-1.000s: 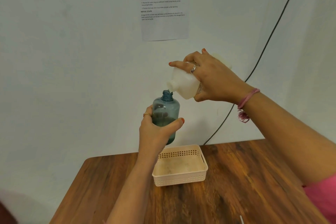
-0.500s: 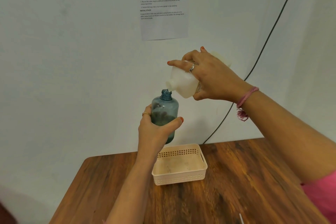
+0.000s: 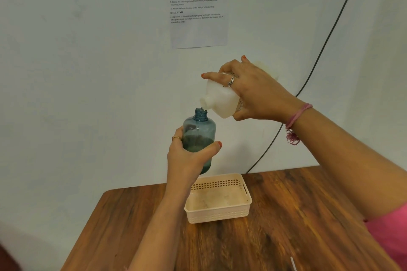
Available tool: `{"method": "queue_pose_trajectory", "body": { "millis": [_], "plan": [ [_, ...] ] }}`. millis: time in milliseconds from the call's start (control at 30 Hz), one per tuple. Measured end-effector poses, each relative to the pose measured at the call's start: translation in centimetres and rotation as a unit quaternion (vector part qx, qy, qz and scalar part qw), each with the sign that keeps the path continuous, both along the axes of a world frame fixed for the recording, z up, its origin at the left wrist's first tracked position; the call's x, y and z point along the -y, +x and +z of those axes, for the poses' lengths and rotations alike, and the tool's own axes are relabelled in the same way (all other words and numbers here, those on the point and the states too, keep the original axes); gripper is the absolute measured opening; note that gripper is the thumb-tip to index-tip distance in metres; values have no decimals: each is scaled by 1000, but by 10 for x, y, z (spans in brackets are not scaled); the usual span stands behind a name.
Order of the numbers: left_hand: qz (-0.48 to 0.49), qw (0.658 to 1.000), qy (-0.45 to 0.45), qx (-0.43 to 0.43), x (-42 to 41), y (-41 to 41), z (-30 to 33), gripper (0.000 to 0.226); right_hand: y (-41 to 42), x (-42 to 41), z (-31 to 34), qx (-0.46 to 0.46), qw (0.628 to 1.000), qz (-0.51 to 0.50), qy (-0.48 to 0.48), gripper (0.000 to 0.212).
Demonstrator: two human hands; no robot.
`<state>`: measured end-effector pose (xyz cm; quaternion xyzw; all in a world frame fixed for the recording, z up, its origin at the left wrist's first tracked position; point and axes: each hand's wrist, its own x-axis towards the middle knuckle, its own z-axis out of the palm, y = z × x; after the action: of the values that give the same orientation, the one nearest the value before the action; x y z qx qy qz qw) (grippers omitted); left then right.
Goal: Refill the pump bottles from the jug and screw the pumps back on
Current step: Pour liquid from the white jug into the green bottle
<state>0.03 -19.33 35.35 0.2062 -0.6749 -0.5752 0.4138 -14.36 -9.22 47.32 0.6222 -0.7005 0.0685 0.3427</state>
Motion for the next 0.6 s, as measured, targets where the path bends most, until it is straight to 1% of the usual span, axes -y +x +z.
{"method": "queue_pose_trajectory", "body": {
  "millis": [133, 600],
  "plan": [
    [0, 1000, -2, -2, 0, 1, 0, 81, 1, 0, 0, 3, 1000, 3, -3, 101],
    [-4, 1000, -7, -8, -2, 2, -1, 78, 0, 1, -2, -4, 1000, 4, -4, 101]
  ]
}}
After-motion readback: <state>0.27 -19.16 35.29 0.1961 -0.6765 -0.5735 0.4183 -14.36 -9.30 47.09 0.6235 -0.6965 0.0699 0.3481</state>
